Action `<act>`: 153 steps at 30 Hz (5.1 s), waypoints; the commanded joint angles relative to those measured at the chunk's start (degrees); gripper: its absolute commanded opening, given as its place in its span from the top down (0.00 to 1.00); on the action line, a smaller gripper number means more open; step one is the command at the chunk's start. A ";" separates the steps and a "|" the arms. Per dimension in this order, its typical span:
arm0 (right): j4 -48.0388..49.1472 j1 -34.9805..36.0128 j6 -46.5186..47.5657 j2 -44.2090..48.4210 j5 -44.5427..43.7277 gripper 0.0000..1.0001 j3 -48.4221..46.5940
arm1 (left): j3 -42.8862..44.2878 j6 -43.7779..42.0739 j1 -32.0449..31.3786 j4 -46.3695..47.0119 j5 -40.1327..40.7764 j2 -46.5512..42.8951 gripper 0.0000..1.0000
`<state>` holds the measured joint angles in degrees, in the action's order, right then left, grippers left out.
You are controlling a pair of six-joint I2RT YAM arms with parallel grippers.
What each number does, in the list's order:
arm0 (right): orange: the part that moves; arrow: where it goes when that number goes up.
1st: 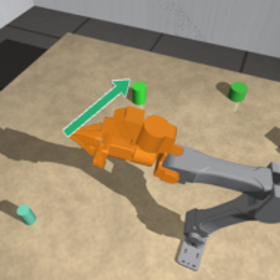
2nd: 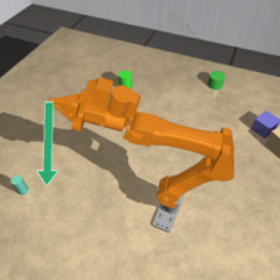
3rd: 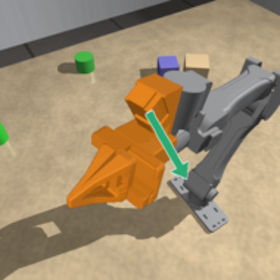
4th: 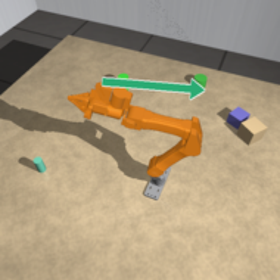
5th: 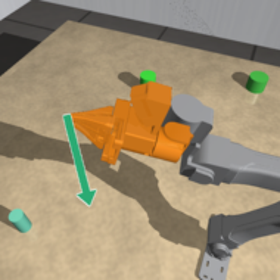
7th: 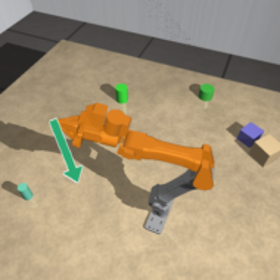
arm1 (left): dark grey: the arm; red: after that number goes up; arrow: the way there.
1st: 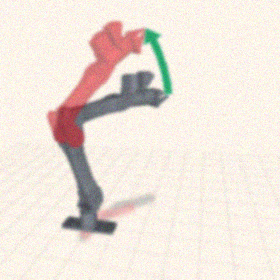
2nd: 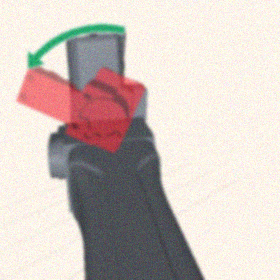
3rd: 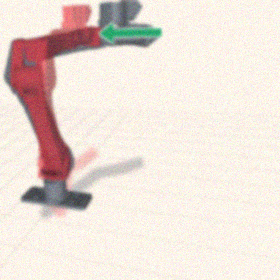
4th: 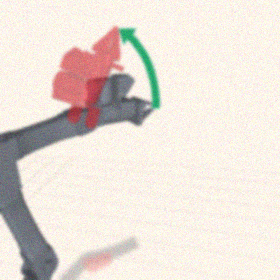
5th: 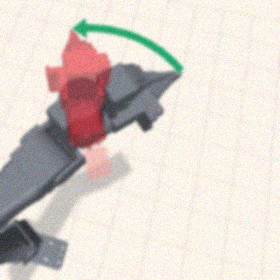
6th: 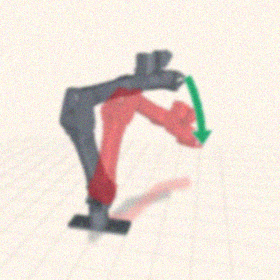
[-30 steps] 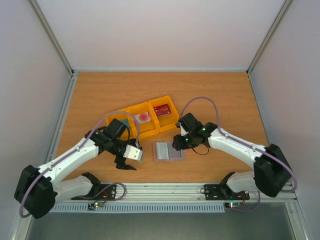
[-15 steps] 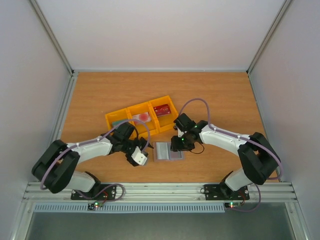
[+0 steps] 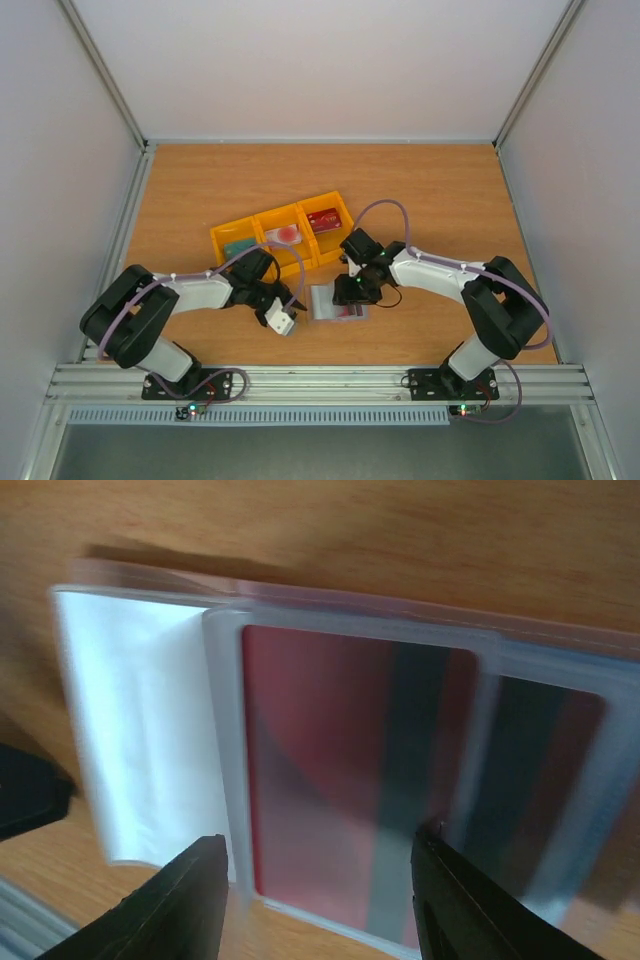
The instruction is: Take the credit cards out of the card holder
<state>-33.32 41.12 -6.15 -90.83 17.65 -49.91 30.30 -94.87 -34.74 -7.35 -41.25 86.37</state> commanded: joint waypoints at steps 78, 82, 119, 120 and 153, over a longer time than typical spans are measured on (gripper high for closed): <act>-8.21 -7.91 13.00 -1.46 -2.68 0.99 -0.19 | 6.87 124.38 -0.41 5.75 6.08 -6.25 0.14; -7.03 -7.95 12.93 -0.66 -1.75 0.99 0.88 | 4.62 125.66 -0.63 13.74 2.45 -3.97 0.03; -1.13 -7.82 12.20 12.63 6.77 0.77 4.05 | 3.35 121.24 -6.43 21.12 3.93 -3.95 1.00; -0.94 -8.67 12.59 15.54 7.16 0.72 4.89 | 2.69 120.61 -6.43 21.63 2.71 -5.84 1.00; -6.77 -12.56 39.77 47.66 22.88 0.25 -11.19 | 4.59 112.12 2.84 48.17 -17.38 -38.21 1.00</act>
<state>-35.97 28.86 29.56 -41.76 38.26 -58.02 33.78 17.58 -31.90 34.20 -58.08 50.11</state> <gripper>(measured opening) 0.901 0.033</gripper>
